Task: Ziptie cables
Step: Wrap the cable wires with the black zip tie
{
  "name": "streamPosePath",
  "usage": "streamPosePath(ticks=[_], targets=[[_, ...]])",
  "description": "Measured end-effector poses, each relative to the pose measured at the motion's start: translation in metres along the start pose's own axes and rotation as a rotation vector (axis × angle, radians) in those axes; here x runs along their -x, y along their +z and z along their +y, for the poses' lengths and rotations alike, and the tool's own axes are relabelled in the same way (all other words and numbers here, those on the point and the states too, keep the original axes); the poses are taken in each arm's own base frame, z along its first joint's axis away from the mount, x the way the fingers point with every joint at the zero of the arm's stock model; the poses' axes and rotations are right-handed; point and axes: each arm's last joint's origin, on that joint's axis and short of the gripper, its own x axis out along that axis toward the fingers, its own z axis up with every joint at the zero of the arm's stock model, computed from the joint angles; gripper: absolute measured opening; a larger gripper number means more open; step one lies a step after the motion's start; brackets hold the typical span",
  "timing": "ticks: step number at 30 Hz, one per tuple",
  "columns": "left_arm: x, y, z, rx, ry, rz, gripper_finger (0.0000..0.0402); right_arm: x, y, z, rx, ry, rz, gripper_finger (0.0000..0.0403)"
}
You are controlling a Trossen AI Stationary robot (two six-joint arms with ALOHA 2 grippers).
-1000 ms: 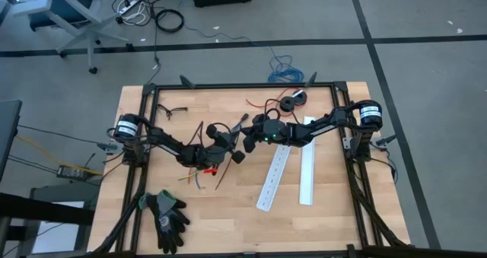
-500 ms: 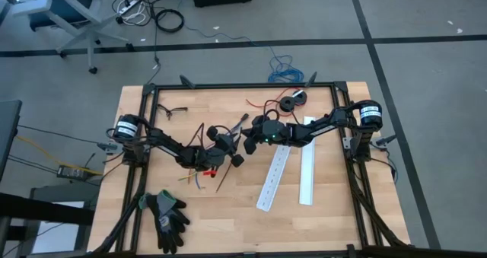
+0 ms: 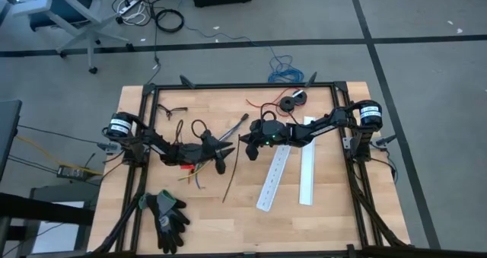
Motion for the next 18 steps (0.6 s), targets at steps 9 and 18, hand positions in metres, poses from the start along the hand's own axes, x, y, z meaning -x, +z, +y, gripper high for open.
streamPosePath(ticks=[9, 18], targets=[[-0.0044, 0.0014, 0.0084, 0.007, 0.001, 0.009, 0.0122, 0.0002, 0.0037, 0.0041, 0.054, 0.125, -0.007, 0.0000], [-0.0062, 0.0030, 0.0101, 0.015, -0.080, 0.028, 0.0122, 0.0003, 0.0050, 0.0049, 0.066, 0.141, -0.018, 0.0000]])
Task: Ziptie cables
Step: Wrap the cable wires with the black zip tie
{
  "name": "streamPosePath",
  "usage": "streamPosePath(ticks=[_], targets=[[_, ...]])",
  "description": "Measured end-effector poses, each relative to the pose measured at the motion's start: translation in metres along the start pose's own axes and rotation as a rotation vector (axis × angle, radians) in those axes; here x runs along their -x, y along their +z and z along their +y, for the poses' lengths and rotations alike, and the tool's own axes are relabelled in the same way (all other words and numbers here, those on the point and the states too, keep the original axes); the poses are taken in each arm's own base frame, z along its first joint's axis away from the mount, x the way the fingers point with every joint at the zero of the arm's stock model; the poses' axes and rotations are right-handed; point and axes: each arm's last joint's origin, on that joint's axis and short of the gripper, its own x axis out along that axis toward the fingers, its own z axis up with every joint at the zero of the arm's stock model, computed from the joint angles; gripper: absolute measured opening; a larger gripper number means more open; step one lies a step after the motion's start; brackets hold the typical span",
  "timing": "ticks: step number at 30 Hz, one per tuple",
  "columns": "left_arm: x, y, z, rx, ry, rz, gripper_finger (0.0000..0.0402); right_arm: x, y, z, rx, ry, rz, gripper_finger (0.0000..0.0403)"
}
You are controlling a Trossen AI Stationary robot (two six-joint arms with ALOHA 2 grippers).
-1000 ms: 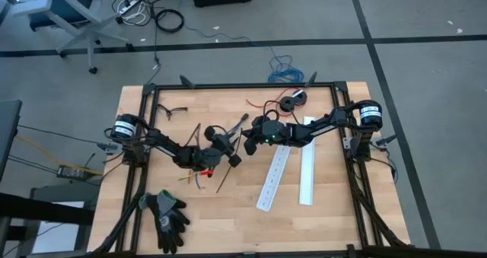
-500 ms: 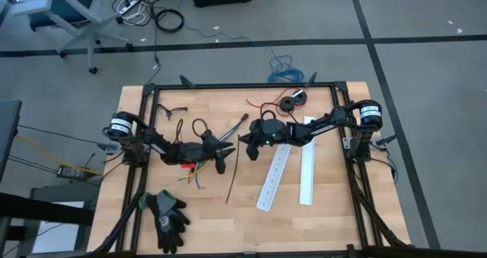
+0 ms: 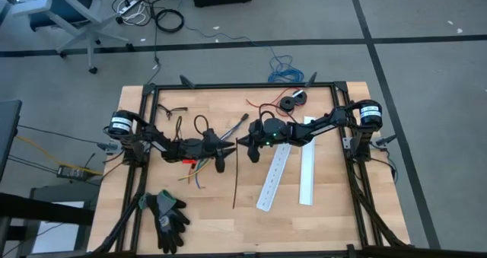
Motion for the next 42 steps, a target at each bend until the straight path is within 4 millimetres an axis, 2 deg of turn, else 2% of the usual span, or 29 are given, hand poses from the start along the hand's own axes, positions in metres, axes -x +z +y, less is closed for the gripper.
streamPosePath(ticks=[15, 21, 30, 38, 42], targets=[[-0.0012, 0.0054, -0.0024, -0.012, -0.030, -0.044, 0.0117, -0.0001, 0.0021, 0.0028, 0.020, 0.045, -0.017, 0.0000], [-0.0047, 0.0067, -0.0036, -0.032, -0.022, -0.038, 0.0084, 0.0000, 0.0017, 0.0034, 0.021, 0.053, -0.014, 0.0000], [-0.0049, 0.0055, -0.0033, -0.067, -0.017, -0.027, 0.0009, 0.0000, 0.0013, 0.0053, 0.021, 0.073, -0.011, 0.0000], [-0.0050, 0.0053, -0.0034, -0.073, -0.017, -0.023, 0.0003, 0.0000, 0.0016, 0.0062, 0.015, 0.076, -0.018, 0.0000], [-0.0060, 0.0058, -0.0039, -0.073, -0.019, -0.021, 0.0002, 0.0001, 0.0033, 0.0068, 0.037, 0.082, -0.035, 0.0013]])
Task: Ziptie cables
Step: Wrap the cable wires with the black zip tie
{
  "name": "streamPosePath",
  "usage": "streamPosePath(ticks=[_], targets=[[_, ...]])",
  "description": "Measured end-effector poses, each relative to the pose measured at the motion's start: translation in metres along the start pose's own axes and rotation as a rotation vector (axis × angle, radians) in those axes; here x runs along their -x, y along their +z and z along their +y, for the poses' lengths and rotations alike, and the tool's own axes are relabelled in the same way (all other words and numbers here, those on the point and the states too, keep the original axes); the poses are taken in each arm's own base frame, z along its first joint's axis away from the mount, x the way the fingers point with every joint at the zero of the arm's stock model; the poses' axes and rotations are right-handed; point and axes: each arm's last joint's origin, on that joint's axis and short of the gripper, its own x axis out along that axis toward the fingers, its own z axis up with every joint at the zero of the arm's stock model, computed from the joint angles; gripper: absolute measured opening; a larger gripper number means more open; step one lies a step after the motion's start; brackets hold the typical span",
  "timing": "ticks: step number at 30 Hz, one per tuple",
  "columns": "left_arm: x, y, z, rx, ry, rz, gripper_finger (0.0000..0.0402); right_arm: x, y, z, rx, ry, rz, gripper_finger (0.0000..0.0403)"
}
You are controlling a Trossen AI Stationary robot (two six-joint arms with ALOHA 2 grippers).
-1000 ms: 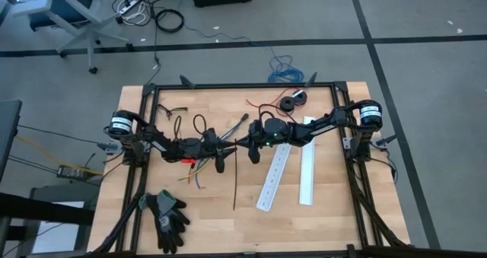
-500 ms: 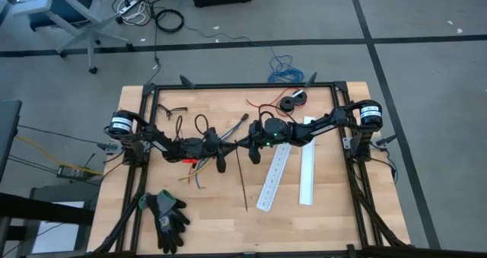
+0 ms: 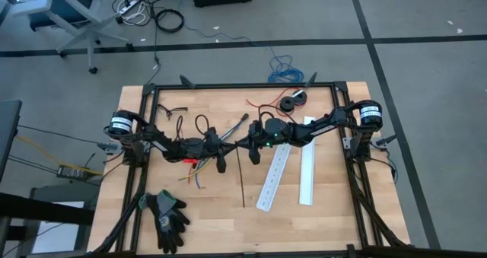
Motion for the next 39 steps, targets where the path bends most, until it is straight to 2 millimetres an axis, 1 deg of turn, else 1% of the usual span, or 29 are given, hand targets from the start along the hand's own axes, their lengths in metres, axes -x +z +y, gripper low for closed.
streamPosePath(ticks=[8, 13, 16, 18, 22, 26, 31, 39], targets=[[0.000, -0.002, 0.001, -0.007, 0.006, 0.023, 0.0001, 0.001, 0.001, -0.003, 0.003, -0.009, 0.008, 0.0077], [0.006, -0.007, 0.004, -0.008, 0.010, 0.040, 0.0001, 0.010, 0.008, -0.006, -0.001, -0.046, 0.059, 0.0097], [0.011, -0.009, 0.006, 0.000, 0.007, 0.021, 0.0001, 0.014, 0.008, -0.006, -0.008, -0.062, 0.105, 0.0098], [0.015, -0.008, 0.007, 0.009, 0.000, -0.005, 0.0000, 0.015, 0.005, -0.006, -0.013, -0.071, 0.142, 0.0095], [0.017, -0.004, 0.006, 0.020, -0.014, -0.054, 0.0000, 0.010, -0.005, 0.003, -0.010, -0.052, 0.168, 0.0086], [0.014, 0.000, 0.003, 0.023, -0.064, -0.063, 0.0000, 0.000, -0.010, 0.015, 0.032, -0.024, 0.077, 0.0080], [0.012, 0.001, 0.001, 0.023, -0.083, -0.068, 0.0000, -0.006, -0.020, 0.015, 0.046, -0.068, 0.072, 0.0075], [0.012, 0.002, 0.001, 0.025, -0.084, -0.075, 0.0000, -0.006, -0.015, 0.017, 0.049, -0.029, 0.024, 0.0075]])
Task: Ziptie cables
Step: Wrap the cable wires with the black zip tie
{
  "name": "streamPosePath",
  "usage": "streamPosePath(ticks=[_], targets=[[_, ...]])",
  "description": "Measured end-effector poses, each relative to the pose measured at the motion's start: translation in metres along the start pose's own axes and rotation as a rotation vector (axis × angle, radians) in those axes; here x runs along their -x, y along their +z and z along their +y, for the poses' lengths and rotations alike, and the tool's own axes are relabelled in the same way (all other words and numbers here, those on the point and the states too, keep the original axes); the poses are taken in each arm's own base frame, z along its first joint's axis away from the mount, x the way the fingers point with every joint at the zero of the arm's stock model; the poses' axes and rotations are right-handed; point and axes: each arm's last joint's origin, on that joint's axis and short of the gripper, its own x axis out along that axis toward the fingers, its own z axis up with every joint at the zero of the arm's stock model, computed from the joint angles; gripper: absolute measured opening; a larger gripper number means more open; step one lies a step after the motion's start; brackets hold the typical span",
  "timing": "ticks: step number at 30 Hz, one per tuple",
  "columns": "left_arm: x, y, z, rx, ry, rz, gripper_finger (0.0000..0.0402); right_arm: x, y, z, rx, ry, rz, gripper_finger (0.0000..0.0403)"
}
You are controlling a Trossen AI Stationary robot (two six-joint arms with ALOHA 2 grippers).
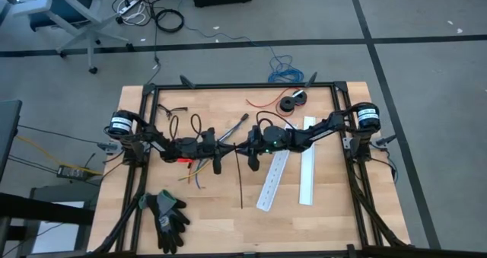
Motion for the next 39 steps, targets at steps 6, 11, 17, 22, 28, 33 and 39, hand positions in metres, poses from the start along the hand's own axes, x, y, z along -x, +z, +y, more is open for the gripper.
streamPosePath(ticks=[6, 11, 17, 22, 28, 33, 39], targets=[[-0.0012, 0.0012, -0.0004, 0.002, 0.002, -0.007, 0.0000, 0.0000, 0.0001, -0.0003, -0.001, 0.013, 0.003, 0.0068], [-0.0063, 0.0050, -0.0027, -0.019, -0.003, -0.024, 0.0000, 0.0000, 0.0004, 0.0002, 0.000, 0.027, 0.002, 0.0033], [-0.0071, 0.0054, -0.0030, -0.024, -0.003, -0.024, 0.0000, 0.0000, -0.0001, -0.0002, -0.002, 0.025, 0.008, 0.0004], [-0.0071, 0.0053, -0.0027, -0.024, 0.006, -0.025, 0.0002, 0.0000, -0.0010, -0.0003, -0.002, 0.024, 0.017, 0.0001], [-0.0069, 0.0052, -0.0026, -0.023, 0.012, -0.026, 0.0010, -0.0002, -0.0021, 0.0018, -0.002, 0.027, 0.025, 0.0000], [-0.0068, 0.0056, -0.0026, -0.023, 0.018, -0.032, 0.0012, -0.0002, -0.0028, 0.0022, -0.007, 0.026, 0.032, 0.0000], [-0.0068, 0.0064, -0.0026, -0.021, 0.020, -0.042, 0.0012, -0.0003, -0.0036, 0.0022, -0.016, 0.027, 0.041, 0.0000]])
